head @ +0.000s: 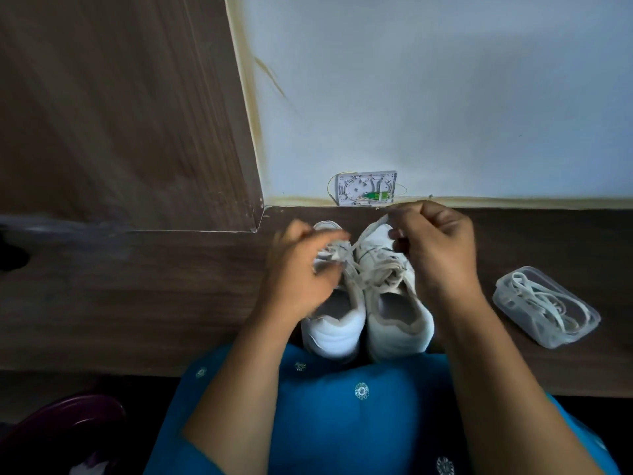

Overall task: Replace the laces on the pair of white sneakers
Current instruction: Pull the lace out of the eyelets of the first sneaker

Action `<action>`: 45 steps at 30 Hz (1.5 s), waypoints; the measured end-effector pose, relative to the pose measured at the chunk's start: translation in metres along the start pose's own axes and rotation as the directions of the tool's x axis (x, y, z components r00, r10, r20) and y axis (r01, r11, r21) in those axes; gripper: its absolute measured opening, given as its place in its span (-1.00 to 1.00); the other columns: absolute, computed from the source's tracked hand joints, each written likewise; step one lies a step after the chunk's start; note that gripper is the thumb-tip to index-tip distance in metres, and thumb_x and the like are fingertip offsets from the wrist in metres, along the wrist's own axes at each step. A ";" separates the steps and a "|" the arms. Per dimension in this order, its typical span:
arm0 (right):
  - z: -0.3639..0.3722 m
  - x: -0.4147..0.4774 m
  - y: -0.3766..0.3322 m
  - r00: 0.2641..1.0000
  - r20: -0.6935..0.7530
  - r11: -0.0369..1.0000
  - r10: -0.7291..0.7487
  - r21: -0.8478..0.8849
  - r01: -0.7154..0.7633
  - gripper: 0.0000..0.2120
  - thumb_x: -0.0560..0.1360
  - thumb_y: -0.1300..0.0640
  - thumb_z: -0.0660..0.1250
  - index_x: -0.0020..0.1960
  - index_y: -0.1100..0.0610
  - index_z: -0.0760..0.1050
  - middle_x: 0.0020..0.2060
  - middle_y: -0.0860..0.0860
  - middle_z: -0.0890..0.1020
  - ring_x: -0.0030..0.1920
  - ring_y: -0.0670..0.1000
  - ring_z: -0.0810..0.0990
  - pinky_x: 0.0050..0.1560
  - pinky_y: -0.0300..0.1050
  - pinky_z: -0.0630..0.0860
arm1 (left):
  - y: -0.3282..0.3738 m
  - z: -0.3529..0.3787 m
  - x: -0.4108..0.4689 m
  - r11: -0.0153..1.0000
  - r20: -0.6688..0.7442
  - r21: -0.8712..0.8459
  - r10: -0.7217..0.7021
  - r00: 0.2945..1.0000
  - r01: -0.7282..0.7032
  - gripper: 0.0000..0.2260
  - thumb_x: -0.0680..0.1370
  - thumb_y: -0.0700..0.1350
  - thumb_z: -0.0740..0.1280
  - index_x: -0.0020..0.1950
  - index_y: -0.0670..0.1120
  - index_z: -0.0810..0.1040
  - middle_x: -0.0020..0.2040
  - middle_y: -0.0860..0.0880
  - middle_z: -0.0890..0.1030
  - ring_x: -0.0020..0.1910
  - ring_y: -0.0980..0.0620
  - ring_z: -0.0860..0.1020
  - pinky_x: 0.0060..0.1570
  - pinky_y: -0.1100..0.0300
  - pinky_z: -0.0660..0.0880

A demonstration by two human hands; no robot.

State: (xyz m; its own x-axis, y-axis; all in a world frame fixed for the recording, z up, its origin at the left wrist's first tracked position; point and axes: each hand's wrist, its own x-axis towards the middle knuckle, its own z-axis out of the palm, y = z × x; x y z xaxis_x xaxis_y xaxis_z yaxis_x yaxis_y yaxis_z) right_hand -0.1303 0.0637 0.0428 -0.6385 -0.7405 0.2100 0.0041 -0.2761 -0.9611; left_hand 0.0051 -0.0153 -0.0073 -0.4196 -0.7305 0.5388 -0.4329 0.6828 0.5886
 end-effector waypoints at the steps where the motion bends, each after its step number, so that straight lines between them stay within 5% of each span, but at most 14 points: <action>1: 0.004 -0.002 0.000 0.998 0.054 1.000 0.014 0.025 -0.015 -0.80 0.47 0.32 0.33 -0.33 0.29 0.48 -0.50 0.08 0.48 -0.45 -0.01 0.43 -0.44 -0.24 0.36 | 0.004 0.001 0.001 0.992 -0.027 0.091 0.092 0.995 -0.090 -0.77 0.32 -0.16 0.42 -0.07 0.07 0.66 -0.18 0.00 0.47 -0.15 -0.10 0.47 -0.20 0.07 0.46; 5: 0.014 -0.002 0.004 0.983 0.145 0.970 0.108 0.202 -0.136 -0.78 0.58 0.26 0.21 -0.23 0.18 0.48 -0.38 0.06 0.56 -0.42 -0.05 0.54 -0.40 -0.24 0.49 | 0.011 0.001 0.009 0.977 -0.137 0.182 0.133 0.982 -0.107 -0.93 0.33 -0.18 0.37 -0.28 -0.09 0.65 -0.27 -0.01 0.54 -0.26 -0.14 0.50 -0.28 0.02 0.48; 6: 0.014 -0.001 0.008 0.982 0.146 0.977 0.117 0.161 -0.140 -0.77 0.59 0.26 0.20 -0.23 0.17 0.48 -0.37 0.04 0.57 -0.42 -0.05 0.54 -0.39 -0.23 0.49 | 0.011 0.000 0.010 0.992 -0.147 0.111 0.077 0.986 -0.061 -0.94 0.33 -0.19 0.36 -0.30 -0.10 0.63 -0.31 0.03 0.52 -0.28 -0.12 0.51 -0.28 0.04 0.48; 8: 0.009 0.004 0.022 0.972 0.235 0.972 0.024 -0.232 0.032 -0.80 0.53 0.32 0.26 -0.23 0.14 0.52 -0.36 -0.02 0.58 -0.40 -0.08 0.55 -0.33 -0.20 0.49 | 0.008 -0.001 0.010 0.995 -0.122 -0.070 -0.081 0.989 0.073 -0.94 0.36 -0.24 0.38 -0.30 -0.13 0.61 -0.35 0.06 0.49 -0.31 -0.07 0.51 -0.26 0.08 0.46; 10: 0.012 0.003 0.036 0.910 0.414 0.783 0.002 -0.567 0.256 -0.87 0.43 0.32 0.37 -0.23 0.12 0.56 -0.37 -0.03 0.58 -0.34 -0.05 0.54 -0.25 -0.16 0.45 | 0.008 -0.001 0.009 0.955 -0.045 -0.239 -0.193 0.980 0.177 -0.93 0.38 -0.28 0.39 -0.29 -0.14 0.62 -0.32 -0.09 0.58 -0.29 -0.08 0.53 -0.23 0.07 0.46; 12: 0.016 0.001 0.044 0.898 0.438 0.722 0.026 -0.630 0.287 -0.96 0.40 0.24 0.42 -0.23 0.16 0.61 -0.38 0.05 0.60 -0.33 0.02 0.52 -0.27 -0.13 0.41 | 0.011 -0.002 0.010 0.906 0.016 -0.351 -0.248 0.969 0.237 -0.90 0.40 -0.27 0.38 -0.29 -0.13 0.62 -0.30 -0.17 0.63 -0.31 -0.01 0.54 -0.23 0.13 0.47; 15: 0.021 0.003 0.047 0.947 0.319 0.818 0.027 -0.552 0.163 -0.89 0.42 0.20 0.43 -0.28 0.13 0.61 -0.39 0.05 0.62 -0.37 -0.06 0.52 -0.31 -0.19 0.40 | 0.011 -0.005 0.012 0.817 0.060 -0.466 -0.355 0.933 0.340 -0.78 0.46 -0.41 0.34 -0.17 -0.08 0.61 -0.35 0.08 0.63 -0.34 0.21 0.55 -0.22 0.34 0.49; 18: 0.023 0.005 0.046 0.967 0.241 0.865 0.085 -0.500 0.048 -0.85 0.40 0.27 0.42 -0.32 0.10 0.57 -0.42 -0.02 0.60 -0.39 -0.14 0.50 -0.29 -0.19 0.44 | 0.004 -0.006 0.012 0.860 0.095 -0.350 -0.362 0.927 0.372 -0.79 0.46 -0.45 0.28 -0.05 -0.20 0.61 -0.22 -0.03 0.61 -0.27 0.21 0.54 -0.16 0.41 0.48; 23: 0.020 0.015 0.042 0.981 0.011 0.940 0.194 -0.289 -0.182 -0.88 0.42 0.21 0.32 -0.30 0.16 0.54 -0.35 0.18 0.61 -0.30 0.17 0.61 -0.32 -0.03 0.53 | 0.001 -0.001 0.008 0.945 0.181 -0.135 -0.273 0.945 0.299 -0.88 0.46 -0.30 0.39 -0.03 -0.17 0.65 -0.26 0.01 0.62 -0.36 0.29 0.48 -0.21 0.37 0.44; 27: 0.003 0.017 0.030 1.000 -0.006 0.691 -0.007 -0.723 0.000 -0.78 0.38 0.28 0.26 -0.04 0.09 0.58 -0.10 0.04 0.62 -0.01 0.09 0.57 -0.08 -0.18 0.40 | 0.007 -0.004 0.009 0.983 0.105 0.046 -0.183 0.978 0.179 -0.90 0.45 -0.21 0.40 -0.08 -0.06 0.68 -0.31 0.03 0.64 -0.35 0.17 0.54 -0.24 0.31 0.48; 32: 0.010 0.009 0.027 0.954 0.208 0.661 -0.216 -0.688 0.300 -0.76 0.36 0.34 0.29 -0.05 0.16 0.64 -0.09 0.07 0.69 -0.06 0.09 0.60 -0.09 -0.21 0.37 | 0.015 -0.006 0.013 0.929 0.191 0.350 -0.194 0.962 0.118 -0.89 0.47 -0.15 0.29 -0.12 -0.13 0.60 -0.16 -0.12 0.63 -0.14 -0.16 0.57 -0.16 0.02 0.52; 37: 0.020 0.009 0.043 0.903 0.430 0.654 0.015 -0.687 0.316 -0.82 0.43 0.32 0.28 -0.08 0.12 0.61 -0.27 0.00 0.63 -0.25 -0.05 0.49 -0.28 -0.22 0.34 | 0.015 -0.008 0.011 0.965 0.184 0.073 -0.260 0.948 0.251 -0.84 0.36 -0.35 0.33 -0.15 -0.17 0.66 -0.26 -0.11 0.66 -0.21 -0.07 0.61 -0.12 0.12 0.55; 43: 0.017 0.015 0.044 0.867 0.497 0.650 0.017 -0.664 0.368 -0.85 0.43 0.33 0.32 -0.09 0.18 0.64 -0.31 -0.06 0.55 -0.25 -0.07 0.47 -0.29 -0.36 0.32 | 0.011 -0.008 0.010 0.959 0.148 -0.033 -0.272 0.951 0.280 -0.82 0.33 -0.38 0.35 -0.21 -0.13 0.62 -0.39 0.05 0.57 -0.42 0.20 0.48 -0.25 0.28 0.47; 45: 0.016 0.015 0.046 0.854 0.521 0.662 0.008 -0.642 0.386 -0.86 0.44 0.33 0.32 -0.12 0.18 0.64 -0.32 -0.06 0.55 -0.25 -0.06 0.49 -0.24 -0.25 0.36 | 0.011 -0.008 0.011 0.959 0.143 -0.044 -0.270 0.952 0.279 -0.81 0.33 -0.39 0.34 -0.18 -0.13 0.59 -0.41 0.11 0.53 -0.42 0.21 0.47 -0.24 0.27 0.47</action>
State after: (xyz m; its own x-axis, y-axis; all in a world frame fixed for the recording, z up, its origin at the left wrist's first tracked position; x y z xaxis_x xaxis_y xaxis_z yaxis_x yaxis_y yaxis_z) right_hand -0.1274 0.0298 0.0048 -0.1444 -0.9533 0.2653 -0.7378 -0.0749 -0.6709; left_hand 0.0020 -0.0161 0.0096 -0.3968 -0.8780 0.2678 -0.4973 0.4509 0.7412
